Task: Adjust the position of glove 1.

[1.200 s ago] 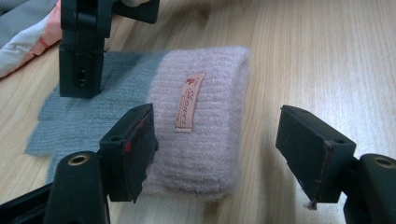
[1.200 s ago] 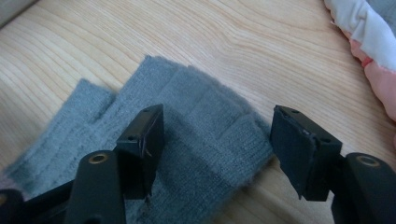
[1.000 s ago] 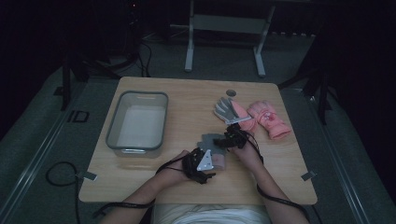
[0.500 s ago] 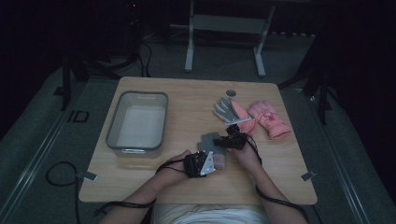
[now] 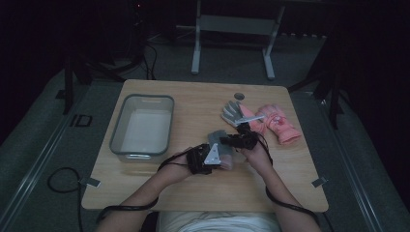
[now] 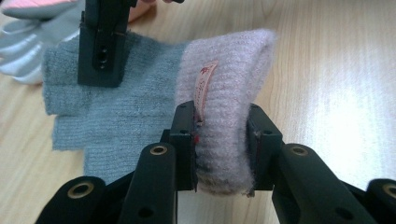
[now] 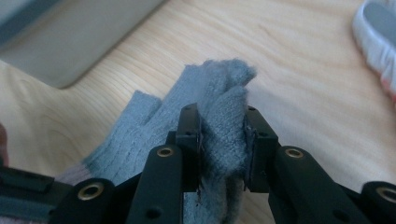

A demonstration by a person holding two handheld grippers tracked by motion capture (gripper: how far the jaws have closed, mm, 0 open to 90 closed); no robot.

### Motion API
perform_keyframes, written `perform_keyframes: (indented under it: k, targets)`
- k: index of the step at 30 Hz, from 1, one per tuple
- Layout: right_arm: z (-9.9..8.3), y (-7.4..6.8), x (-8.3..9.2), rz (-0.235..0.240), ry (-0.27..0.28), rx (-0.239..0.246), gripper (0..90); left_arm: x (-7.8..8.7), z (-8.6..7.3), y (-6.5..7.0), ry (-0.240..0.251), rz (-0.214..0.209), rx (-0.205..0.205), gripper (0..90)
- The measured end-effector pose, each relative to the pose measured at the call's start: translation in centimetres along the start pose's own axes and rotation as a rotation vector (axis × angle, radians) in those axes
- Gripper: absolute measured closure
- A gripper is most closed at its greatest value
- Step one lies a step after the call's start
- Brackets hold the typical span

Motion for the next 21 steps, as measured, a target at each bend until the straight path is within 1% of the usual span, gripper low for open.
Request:
perform_keyframes:
  k: [1,4,8,10,11,12,13,16,17,18,19,21]
  targets:
    - [0.7,-0.4,0.6,0.017,0.016,0.015,72.6,0.4,0.1,-0.2,0.004,-0.004,0.005,69.0]
    - [1.5,-0.9,1.3,0.042,0.029,0.027,72.6,1.3,0.3,-0.6,0.003,0.002,0.003,69.1]
    - [2.5,-1.5,1.7,0.055,0.048,0.046,72.6,2.4,0.4,-0.9,-0.009,0.009,-0.012,69.2]
    - [2.9,-1.9,1.7,0.057,0.051,0.064,72.6,2.9,0.3,-1.1,-0.006,0.0,-0.013,69.3]
    - [2.9,-1.9,1.7,0.057,0.051,0.064,72.6,2.9,0.3,-1.1,-0.006,0.0,-0.013,69.3]
    - [3.1,-2.1,1.7,0.059,0.056,0.075,72.6,3.5,0.1,-1.2,-0.016,-0.004,-0.018,69.3]
    - [3.5,-2.6,1.6,0.067,0.062,0.098,72.6,3.7,0.0,-1.3,-0.018,-0.005,-0.017,69.3]
    - [4.1,-3.2,1.3,0.084,0.068,0.11,72.6,4.6,-0.3,-1.6,-0.024,-0.004,-0.013,69.4]
    - [4.1,-3.2,1.3,0.084,0.068,0.11,72.6,4.6,-0.3,-1.6,-0.024,-0.004,-0.013,69.4]
    - [4.3,-3.4,1.3,0.089,0.068,0.112,72.6,5.3,-0.7,-1.8,-0.037,0.005,-0.019,69.4]
    - [4.9,-4.0,1.0,0.097,0.067,0.118,72.6,5.6,-0.8,-1.9,-0.038,0.009,-0.021,69.4]
    - [5.4,-4.5,0.7,0.103,0.068,0.129,72.6,6.2,-1.1,-2.2,-0.039,0.016,-0.016,69.4]
Point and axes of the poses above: each handheld gripper's, and its own axes: x roughly backward along the jaws, z roughly out of its top, y roughly to its right, the point moved 6 cm from there along -x, roughly forward along the jaws, and after that the axes turned 2 degrees about -z, right-handed, at the moved point
